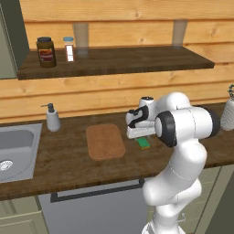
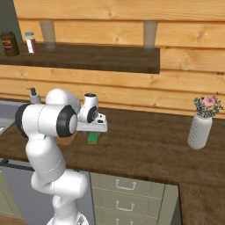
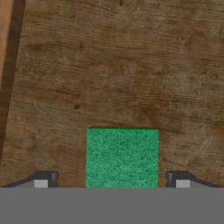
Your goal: Pick up the sponge from the counter and clean the cutting board by briefly scrubbing or pressing down on the cutting board. Once finished, release the sponge.
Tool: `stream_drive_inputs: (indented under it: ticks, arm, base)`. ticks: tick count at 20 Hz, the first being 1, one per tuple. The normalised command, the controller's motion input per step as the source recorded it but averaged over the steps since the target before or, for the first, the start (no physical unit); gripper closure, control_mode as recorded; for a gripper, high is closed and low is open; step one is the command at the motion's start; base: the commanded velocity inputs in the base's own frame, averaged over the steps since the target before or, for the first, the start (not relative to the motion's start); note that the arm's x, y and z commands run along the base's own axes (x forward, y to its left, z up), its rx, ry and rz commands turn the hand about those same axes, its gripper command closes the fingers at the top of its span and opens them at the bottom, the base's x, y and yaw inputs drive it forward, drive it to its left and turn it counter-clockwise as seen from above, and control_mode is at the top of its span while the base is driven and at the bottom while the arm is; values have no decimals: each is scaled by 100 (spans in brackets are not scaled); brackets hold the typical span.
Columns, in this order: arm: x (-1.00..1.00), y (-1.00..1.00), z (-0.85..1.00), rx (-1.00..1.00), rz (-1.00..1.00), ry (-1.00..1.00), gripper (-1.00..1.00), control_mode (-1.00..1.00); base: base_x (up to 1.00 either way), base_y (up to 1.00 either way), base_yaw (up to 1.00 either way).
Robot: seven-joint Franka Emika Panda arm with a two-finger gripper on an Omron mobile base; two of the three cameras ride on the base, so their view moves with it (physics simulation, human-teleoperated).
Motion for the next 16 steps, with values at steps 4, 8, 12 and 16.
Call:
stream_drive_inputs:
  ticks: [4,8,12,16]
  arm:
    - [-16,0,0,0,0,0,-100,-100]
    - [-57,0,27,0,0,-9,-100,-100]
    - [-95,0,37,0,0,-19,-100,-100]
    - [-97,0,38,1,0,-20,-100,-100]
  base:
    - [0,0,0]
    - [0,0,0]
    - [0,0,0]
    - [0,0,0]
